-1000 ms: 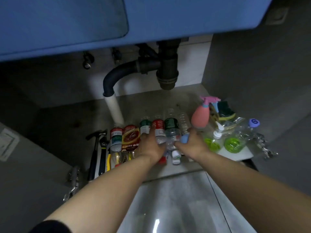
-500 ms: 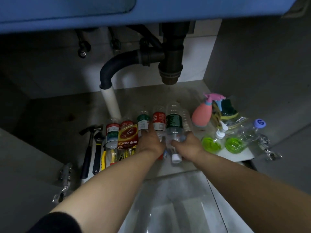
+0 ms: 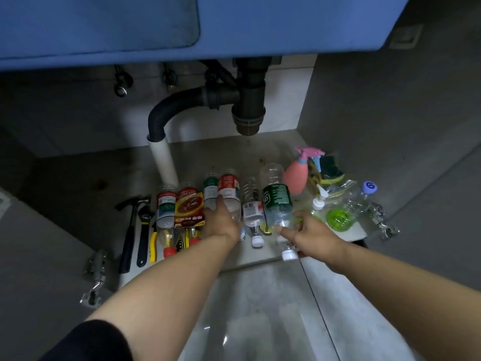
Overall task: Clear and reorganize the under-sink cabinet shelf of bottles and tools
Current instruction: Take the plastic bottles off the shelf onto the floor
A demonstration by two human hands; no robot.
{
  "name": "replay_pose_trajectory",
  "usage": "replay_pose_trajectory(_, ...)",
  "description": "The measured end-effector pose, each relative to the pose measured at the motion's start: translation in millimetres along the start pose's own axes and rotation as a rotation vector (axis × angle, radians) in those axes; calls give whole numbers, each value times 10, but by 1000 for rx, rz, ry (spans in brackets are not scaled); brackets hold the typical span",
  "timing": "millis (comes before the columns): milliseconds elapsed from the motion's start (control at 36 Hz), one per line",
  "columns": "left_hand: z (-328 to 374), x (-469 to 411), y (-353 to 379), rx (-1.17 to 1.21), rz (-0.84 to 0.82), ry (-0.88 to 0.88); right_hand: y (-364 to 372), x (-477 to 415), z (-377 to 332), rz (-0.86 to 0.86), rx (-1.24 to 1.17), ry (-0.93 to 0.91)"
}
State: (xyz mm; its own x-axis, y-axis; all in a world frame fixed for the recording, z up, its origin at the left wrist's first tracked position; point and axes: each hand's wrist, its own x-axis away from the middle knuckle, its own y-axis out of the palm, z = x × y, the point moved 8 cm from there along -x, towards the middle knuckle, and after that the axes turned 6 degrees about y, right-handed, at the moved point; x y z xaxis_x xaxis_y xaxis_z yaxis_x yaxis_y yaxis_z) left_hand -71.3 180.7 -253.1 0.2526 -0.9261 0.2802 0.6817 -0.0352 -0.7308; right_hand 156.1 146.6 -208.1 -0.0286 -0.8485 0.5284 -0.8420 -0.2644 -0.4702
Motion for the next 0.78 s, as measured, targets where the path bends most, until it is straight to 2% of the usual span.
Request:
replay_pose_trajectory(83, 143, 295, -176, 137, -18, 95, -176, 286, 16, -49, 28, -29)
replay_pose_trajectory(194, 423, 763, -344, 297, -163, 169, -547, 755, 120, -59, 165, -49)
replay_pose_trajectory(306, 784, 1264, -415, 239, -212, 240, -991, 1212, 361, 9, 250, -31)
replay_pose_trajectory(417, 970, 1741, -132, 227, -283, 221, -1284, 1545, 948, 62, 221, 93)
replay_pose_trajectory(528, 915, 2117, 447, 389, -506, 68, -1238, 1643, 1826, 25, -16, 312)
replay_pose_trajectory(611, 830, 2290, 873, 403, -658, -17, -1045, 1570, 2368, 3, -247, 425)
replay_pose_trajectory(778, 515, 2407, 1577, 421, -834, -205, -670, 1251, 2909, 70, -594, 543)
